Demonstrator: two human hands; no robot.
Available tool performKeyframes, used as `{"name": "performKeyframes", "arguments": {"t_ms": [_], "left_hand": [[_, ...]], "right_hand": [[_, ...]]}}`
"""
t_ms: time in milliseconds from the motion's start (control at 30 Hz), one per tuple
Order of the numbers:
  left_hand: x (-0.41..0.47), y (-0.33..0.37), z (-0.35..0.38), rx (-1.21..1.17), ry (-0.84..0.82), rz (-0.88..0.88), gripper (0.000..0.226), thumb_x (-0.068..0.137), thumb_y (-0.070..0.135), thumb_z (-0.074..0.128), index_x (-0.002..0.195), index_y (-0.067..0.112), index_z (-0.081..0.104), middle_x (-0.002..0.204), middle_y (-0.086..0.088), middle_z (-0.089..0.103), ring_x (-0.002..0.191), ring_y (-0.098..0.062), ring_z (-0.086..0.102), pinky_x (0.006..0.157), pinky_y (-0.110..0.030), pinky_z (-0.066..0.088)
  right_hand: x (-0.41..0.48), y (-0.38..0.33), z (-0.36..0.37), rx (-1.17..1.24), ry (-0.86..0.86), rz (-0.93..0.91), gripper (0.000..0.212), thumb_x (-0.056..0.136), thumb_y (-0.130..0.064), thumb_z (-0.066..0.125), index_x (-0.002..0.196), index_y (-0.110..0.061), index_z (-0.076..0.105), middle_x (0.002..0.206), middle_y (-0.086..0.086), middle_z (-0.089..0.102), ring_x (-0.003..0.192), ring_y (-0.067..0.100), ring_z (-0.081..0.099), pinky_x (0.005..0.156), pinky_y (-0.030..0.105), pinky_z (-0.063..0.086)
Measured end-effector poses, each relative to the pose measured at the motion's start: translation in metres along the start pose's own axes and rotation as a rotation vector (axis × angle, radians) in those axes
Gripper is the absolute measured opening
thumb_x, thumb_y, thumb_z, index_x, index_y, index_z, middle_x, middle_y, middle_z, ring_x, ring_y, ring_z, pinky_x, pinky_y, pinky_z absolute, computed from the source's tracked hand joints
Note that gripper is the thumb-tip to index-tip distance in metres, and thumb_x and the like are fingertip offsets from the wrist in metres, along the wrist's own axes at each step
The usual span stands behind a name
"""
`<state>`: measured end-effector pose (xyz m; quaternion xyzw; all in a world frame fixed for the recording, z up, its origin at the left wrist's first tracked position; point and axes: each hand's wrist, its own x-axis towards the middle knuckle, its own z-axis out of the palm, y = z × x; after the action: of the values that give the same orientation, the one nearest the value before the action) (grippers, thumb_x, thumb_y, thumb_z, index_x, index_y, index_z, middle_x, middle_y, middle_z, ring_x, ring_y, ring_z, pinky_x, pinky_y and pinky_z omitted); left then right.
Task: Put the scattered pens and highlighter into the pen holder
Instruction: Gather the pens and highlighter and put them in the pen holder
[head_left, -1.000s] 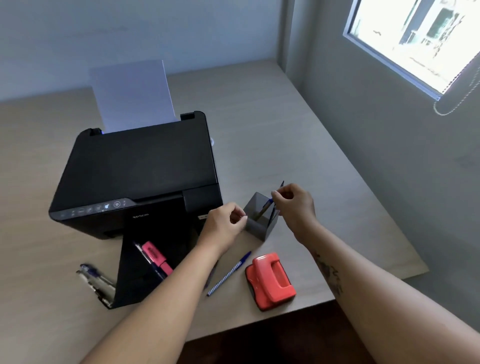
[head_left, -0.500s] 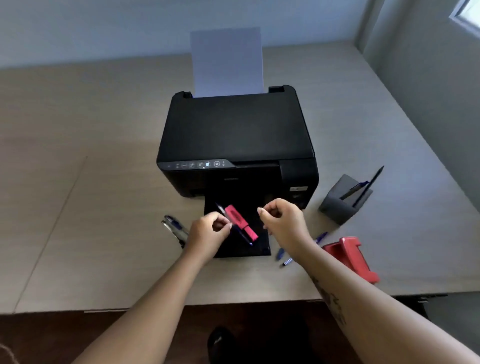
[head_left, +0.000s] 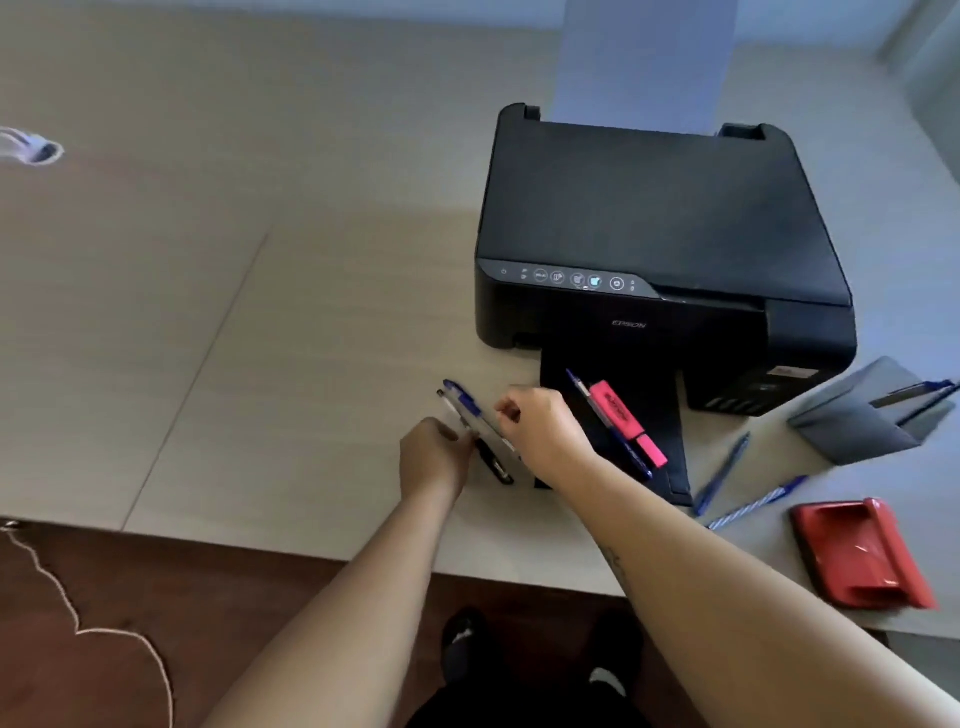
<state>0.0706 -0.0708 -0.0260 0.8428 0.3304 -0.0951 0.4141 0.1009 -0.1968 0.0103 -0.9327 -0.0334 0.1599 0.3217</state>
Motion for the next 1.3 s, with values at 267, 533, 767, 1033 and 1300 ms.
{"name": "performKeyframes", "arguments": {"t_ms": [267, 533, 767, 1033, 1300], "left_hand": [[0.01, -0.003, -0.001, 0.034, -0.003, -0.068, 0.015, 0.085, 0.021, 0.063, 0.091, 0.008, 0.066, 0.087, -0.006, 0.064, 0.082, -0.027, 0.062, 0.065, -0.03, 0.044], [0.025, -0.024, -0.041, -0.036, -0.041, -0.035, 0.011, 0.076, 0.018, 0.068, 0.079, 0.008, 0.072, 0.078, -0.005, 0.07, 0.074, -0.024, 0.064, 0.06, -0.027, 0.044], [0.026, 0.02, -0.105, -0.329, -0.14, 0.172, 0.011, 0.082, 0.017, 0.073, 0.082, 0.006, 0.071, 0.076, -0.011, 0.074, 0.066, -0.021, 0.07, 0.075, -0.039, 0.06], [0.001, 0.129, -0.129, -0.44, -0.208, 0.425, 0.009, 0.086, 0.013, 0.072, 0.087, 0.004, 0.069, 0.079, -0.012, 0.073, 0.07, -0.022, 0.072, 0.079, -0.037, 0.061], [-0.06, 0.226, -0.039, -0.391, -0.352, 0.596, 0.016, 0.085, 0.017, 0.074, 0.093, 0.003, 0.071, 0.078, -0.005, 0.072, 0.069, -0.014, 0.069, 0.072, -0.03, 0.062]], "right_hand": [[0.033, -0.003, 0.026, -0.331, -0.211, 0.047, 0.022, 0.095, -0.016, 0.056, 0.113, -0.007, 0.063, 0.107, 0.014, 0.066, 0.094, 0.029, 0.065, 0.081, 0.036, 0.056], [0.037, -0.023, 0.031, -0.142, -0.218, 0.133, 0.019, 0.088, -0.014, 0.061, 0.105, -0.005, 0.064, 0.098, 0.014, 0.067, 0.08, 0.028, 0.063, 0.07, 0.039, 0.055], [0.033, -0.066, -0.032, 0.274, -0.043, -0.046, 0.008, 0.081, -0.013, 0.069, 0.087, -0.017, 0.064, 0.085, 0.002, 0.067, 0.073, 0.015, 0.06, 0.067, 0.023, 0.051], [0.024, -0.078, -0.139, 0.48, 0.135, -0.163, 0.008, 0.083, -0.013, 0.069, 0.09, -0.011, 0.067, 0.088, 0.013, 0.072, 0.077, 0.025, 0.071, 0.079, 0.042, 0.061], [-0.004, 0.018, -0.249, 0.558, 0.354, -0.093, 0.004, 0.084, -0.011, 0.069, 0.085, -0.013, 0.066, 0.076, 0.003, 0.07, 0.072, 0.02, 0.07, 0.079, 0.043, 0.062]]}}
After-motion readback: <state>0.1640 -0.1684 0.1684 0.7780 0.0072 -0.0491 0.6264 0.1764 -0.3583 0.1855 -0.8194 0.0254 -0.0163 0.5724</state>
